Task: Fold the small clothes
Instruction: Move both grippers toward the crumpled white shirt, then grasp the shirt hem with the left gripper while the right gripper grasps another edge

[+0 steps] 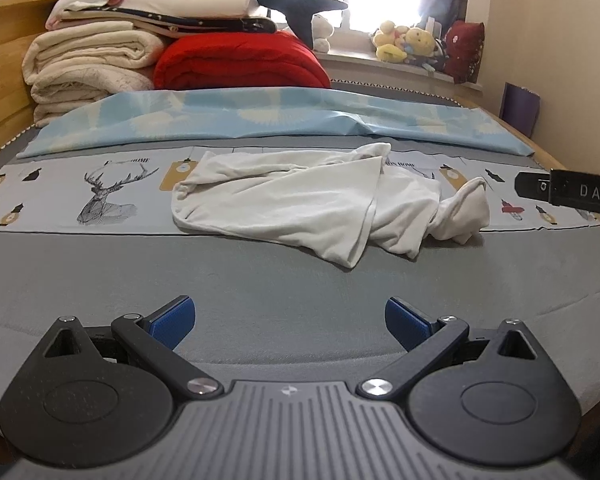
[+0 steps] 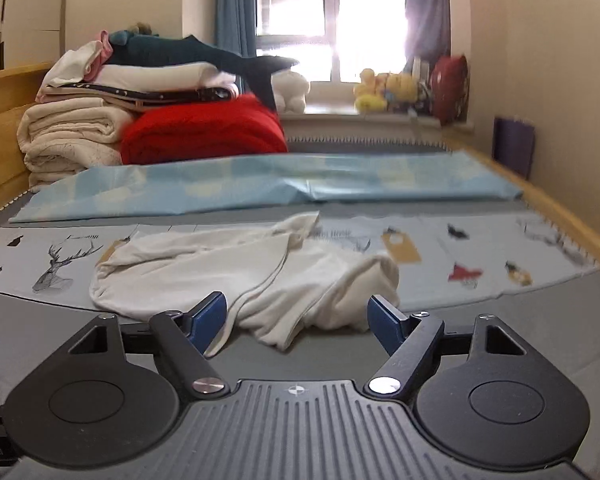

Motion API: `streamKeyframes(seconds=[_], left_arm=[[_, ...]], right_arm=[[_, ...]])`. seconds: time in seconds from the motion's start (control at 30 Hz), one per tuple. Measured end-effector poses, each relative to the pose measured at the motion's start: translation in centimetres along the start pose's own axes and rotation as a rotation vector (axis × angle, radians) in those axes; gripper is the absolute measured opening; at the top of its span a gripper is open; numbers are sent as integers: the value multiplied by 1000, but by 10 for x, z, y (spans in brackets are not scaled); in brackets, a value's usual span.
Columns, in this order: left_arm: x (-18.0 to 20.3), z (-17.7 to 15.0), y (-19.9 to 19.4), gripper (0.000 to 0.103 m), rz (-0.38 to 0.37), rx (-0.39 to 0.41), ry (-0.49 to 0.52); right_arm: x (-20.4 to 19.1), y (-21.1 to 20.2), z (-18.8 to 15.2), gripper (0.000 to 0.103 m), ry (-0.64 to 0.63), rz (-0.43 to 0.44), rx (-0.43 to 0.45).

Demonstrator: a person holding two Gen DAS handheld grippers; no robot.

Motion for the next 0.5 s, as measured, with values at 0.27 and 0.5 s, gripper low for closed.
streamKeyframes(seconds=[0.27,0.5], left_arm=[[3,23,22,26,-54,1,9],[17,56,109,27,-74,-106,120]], right_arm=[[20,16,4,51,47,9,-49],[48,25,5,33,112,-8,-84]])
Point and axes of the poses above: each gripper's, at about its wrist camera, not at the fingertips, and y roughly the way its jaws point, x to its right, z to its top, the point moved 1 cm from there along y, roughly the way its jaws point, and after that the axes turned 2 degrees about -y, right-handed, at the moved point
